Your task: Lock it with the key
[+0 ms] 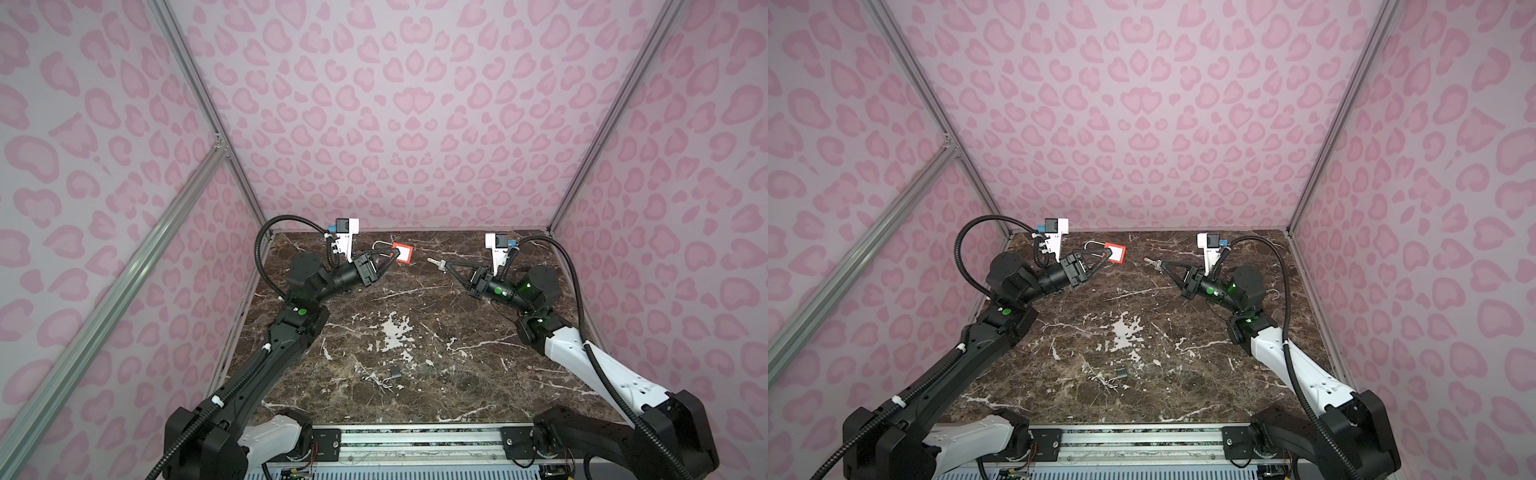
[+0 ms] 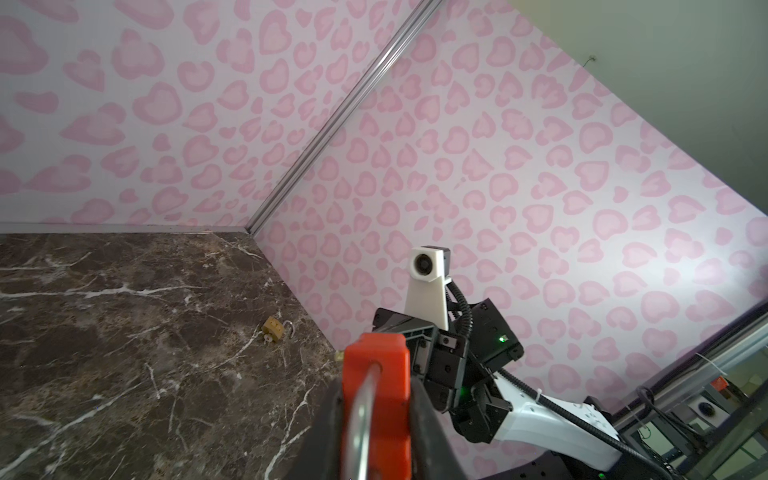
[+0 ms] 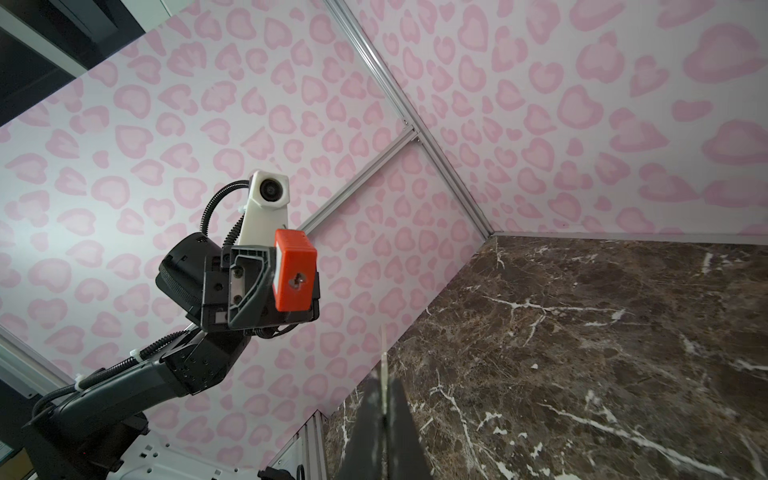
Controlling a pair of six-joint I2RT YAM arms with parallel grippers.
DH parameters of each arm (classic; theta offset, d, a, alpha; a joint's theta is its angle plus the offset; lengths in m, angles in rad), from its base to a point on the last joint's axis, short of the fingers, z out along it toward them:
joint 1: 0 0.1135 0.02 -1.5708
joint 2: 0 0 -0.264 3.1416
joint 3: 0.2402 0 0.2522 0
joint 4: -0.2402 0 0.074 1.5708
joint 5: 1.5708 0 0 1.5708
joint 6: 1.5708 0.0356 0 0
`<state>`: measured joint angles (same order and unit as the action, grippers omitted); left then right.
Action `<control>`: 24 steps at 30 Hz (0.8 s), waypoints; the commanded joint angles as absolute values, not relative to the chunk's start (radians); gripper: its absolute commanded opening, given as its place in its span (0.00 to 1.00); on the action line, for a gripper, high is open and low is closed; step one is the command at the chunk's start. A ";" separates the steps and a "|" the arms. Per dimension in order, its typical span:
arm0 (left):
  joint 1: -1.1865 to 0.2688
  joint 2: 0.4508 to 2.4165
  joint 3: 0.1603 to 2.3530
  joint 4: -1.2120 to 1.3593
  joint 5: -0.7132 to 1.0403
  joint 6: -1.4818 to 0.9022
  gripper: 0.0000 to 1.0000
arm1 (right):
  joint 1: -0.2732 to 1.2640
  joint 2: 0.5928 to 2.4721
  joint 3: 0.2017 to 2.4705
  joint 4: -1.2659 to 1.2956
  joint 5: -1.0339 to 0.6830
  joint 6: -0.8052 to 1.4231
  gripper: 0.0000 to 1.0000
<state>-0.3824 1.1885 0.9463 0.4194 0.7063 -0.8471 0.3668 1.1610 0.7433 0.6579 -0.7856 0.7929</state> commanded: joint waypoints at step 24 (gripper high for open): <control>-0.427 1.808 1.012 -0.090 0.667 -0.479 0.03 | 0.300 1.062 0.628 0.556 -0.770 0.754 0.00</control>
